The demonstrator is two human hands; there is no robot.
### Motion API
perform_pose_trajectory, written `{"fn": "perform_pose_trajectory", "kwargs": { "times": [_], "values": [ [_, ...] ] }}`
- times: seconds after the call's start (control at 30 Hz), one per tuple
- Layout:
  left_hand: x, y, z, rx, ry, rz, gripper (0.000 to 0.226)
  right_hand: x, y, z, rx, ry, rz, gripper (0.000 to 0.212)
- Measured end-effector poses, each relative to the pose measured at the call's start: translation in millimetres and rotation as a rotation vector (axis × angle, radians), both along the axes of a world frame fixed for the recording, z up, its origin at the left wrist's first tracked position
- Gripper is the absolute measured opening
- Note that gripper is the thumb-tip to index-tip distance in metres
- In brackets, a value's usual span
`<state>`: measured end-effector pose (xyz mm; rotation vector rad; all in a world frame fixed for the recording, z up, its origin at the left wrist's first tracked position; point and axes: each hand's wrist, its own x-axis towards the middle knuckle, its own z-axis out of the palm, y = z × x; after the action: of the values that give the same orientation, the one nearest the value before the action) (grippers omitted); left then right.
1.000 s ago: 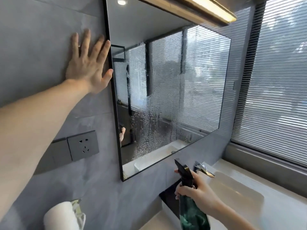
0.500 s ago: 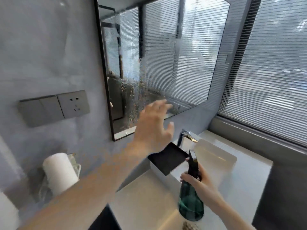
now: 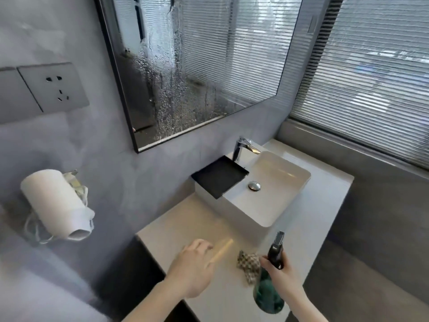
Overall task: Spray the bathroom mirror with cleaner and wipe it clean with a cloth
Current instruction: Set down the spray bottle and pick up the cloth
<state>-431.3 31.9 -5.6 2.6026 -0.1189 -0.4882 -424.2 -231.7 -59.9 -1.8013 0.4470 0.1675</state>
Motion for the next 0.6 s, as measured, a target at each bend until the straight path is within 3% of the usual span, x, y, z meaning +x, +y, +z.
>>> {"fn": "perform_pose_trajectory", "kwargs": {
  "times": [0.1, 0.27, 0.5, 0.6],
  "values": [
    [-6.5, 5.8, -17.2, -0.008, 0.066, 0.019, 0.049, -2.1, 6.3, -22.1, -0.034, 0.05, 0.025, 0.031],
    [-12.5, 12.5, -33.2, 0.01, 0.159, 0.064, 0.047, 15.6, 39.9, -54.9, -0.034, 0.111, 0.106, 0.021],
    [-12.2, 26.0, -35.6, -0.017, 0.122, 0.122, 0.047, 59.9, 94.6, -61.4, -0.071, 0.092, 0.244, 0.062],
    [-9.3, 31.8, -35.1, -0.051, 0.121, 0.155, 0.045, 81.1, 104.2, -76.8, -0.1, 0.118, 0.264, 0.065]
  ]
}}
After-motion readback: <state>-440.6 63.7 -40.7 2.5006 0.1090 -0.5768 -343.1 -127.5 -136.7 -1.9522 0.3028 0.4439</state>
